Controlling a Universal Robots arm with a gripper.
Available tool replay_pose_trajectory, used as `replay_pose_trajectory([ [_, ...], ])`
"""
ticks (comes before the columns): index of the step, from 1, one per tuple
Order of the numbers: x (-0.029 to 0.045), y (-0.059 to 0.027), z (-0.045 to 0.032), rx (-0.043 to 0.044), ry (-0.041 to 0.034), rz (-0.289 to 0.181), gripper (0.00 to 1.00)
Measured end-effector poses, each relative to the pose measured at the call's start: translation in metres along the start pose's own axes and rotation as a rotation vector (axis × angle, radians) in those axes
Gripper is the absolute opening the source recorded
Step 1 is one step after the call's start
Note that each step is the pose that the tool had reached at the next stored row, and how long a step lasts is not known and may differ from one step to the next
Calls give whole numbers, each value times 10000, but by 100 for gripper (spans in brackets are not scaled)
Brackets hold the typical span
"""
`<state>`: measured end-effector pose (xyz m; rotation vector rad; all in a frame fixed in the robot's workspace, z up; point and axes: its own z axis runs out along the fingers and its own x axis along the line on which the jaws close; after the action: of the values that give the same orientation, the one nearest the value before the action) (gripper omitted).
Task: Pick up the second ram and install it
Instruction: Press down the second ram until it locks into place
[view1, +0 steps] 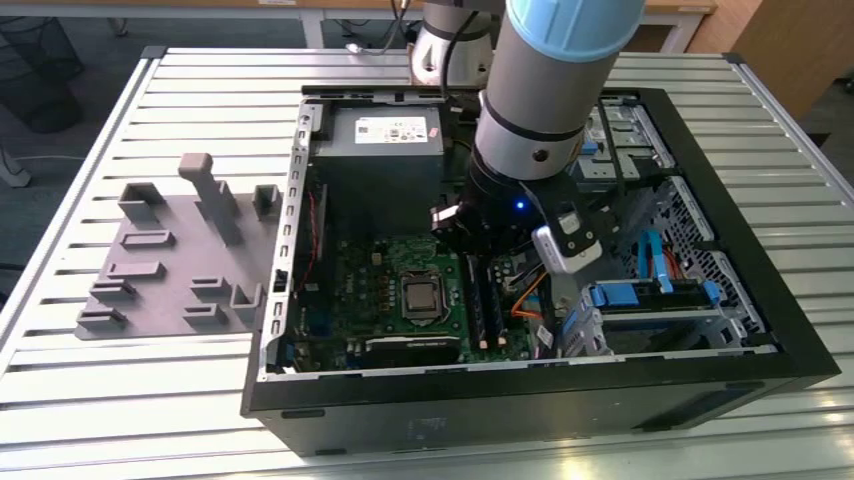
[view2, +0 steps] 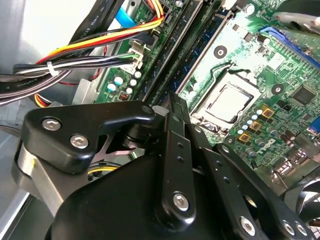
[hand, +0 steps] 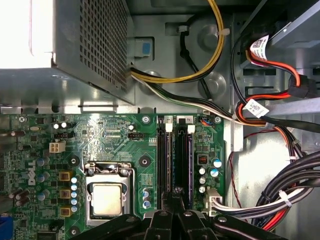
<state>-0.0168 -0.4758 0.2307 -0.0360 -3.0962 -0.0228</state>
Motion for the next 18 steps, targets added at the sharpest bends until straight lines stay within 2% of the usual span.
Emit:
replay_pose_trajectory([
  [5,0,-9,0,32,-1,2,10],
  [6,-3,-123,-2,46,-1,2,10],
  [7,-3,-135,-2,47,-1,2,10],
  [14,-5,-212,-3,54,-1,2,10],
  [18,-4,-211,-14,57,0,2,10],
])
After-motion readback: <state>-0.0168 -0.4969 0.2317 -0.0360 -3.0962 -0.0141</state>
